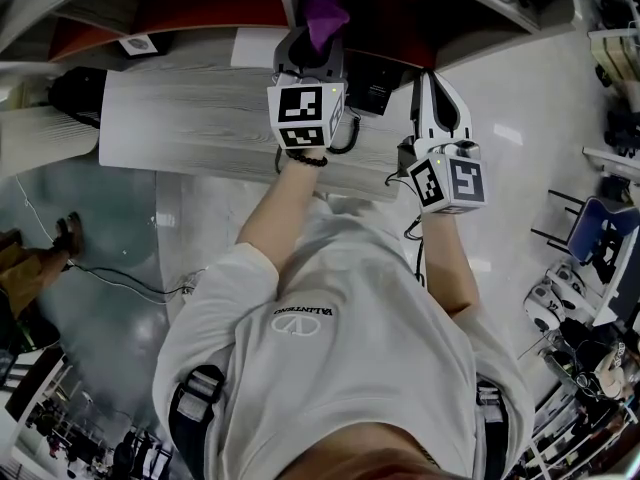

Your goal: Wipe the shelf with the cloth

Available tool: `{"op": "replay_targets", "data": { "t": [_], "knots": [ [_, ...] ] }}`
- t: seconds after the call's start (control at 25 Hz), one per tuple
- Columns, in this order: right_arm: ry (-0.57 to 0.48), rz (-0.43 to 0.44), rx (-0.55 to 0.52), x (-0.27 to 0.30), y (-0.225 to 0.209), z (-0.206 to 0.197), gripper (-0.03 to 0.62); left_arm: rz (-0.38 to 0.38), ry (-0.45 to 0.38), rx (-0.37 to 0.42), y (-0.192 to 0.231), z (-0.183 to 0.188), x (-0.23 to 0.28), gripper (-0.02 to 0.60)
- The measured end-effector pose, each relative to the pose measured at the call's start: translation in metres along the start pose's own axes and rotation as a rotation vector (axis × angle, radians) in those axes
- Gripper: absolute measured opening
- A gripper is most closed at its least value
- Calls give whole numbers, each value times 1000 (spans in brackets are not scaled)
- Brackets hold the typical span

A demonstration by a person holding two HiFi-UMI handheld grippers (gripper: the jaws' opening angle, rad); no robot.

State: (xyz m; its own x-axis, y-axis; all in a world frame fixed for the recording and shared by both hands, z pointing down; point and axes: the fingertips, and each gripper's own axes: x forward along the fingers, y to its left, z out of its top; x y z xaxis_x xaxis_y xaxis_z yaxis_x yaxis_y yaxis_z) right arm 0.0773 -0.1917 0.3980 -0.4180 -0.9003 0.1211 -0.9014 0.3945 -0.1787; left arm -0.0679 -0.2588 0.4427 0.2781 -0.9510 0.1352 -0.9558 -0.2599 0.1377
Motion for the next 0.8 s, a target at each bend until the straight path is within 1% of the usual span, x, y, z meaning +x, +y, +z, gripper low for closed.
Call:
{"op": "replay_targets", "data": {
  "t": [0.4,0.8],
  "knots": [
    [9,2,4,-3,-3,-6,1,15,28,14,3,-19,2,106],
    [16,7,11,-5,-7,-8,2,25,34,45,4,-28,4,106]
  ]
}}
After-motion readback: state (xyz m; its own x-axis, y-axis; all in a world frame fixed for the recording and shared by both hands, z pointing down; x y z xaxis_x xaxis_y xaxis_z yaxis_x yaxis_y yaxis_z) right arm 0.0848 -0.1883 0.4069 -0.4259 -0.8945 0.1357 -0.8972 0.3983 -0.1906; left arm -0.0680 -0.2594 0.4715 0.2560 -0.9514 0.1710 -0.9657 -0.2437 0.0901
